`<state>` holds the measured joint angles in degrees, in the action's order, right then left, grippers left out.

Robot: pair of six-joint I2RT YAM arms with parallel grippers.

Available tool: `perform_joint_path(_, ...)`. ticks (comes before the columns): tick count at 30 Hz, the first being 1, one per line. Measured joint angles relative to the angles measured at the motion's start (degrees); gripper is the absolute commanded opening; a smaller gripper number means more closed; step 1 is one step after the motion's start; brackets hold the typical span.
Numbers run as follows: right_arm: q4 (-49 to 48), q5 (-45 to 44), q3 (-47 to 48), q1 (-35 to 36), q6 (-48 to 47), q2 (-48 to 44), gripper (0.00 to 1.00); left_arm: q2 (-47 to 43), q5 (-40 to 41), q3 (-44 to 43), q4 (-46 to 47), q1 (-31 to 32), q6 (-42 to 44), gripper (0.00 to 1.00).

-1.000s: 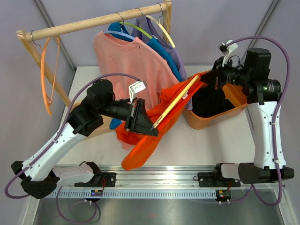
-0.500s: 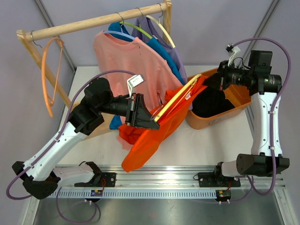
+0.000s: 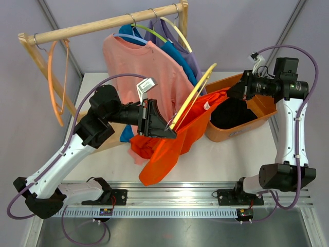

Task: Remove the t-shirt from the hanger
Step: Remove the tshirt from the hanger

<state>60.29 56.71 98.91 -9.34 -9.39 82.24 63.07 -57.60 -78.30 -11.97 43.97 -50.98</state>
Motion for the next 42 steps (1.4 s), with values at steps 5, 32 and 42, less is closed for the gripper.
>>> perform_joint_path(5,3.08,4.09,-0.04,-2.73,1.03,1.97,0.0,0.0,1.44,0.0,0.52,-0.13,0.66,0.0)
perform_joint_path(32,2.38,-1.88,-15.58,7.13,-29.79,-4.81,0.68,5.09,-15.8,8.79,-2.62,-3.45,16.55,0.0)
perform_joint_path(42,10.51,-5.33,-9.49,7.04,-47.5,-6.27,0.75,8.72,-12.59,10.38,-18.91,-7.54,31.85,0.0)
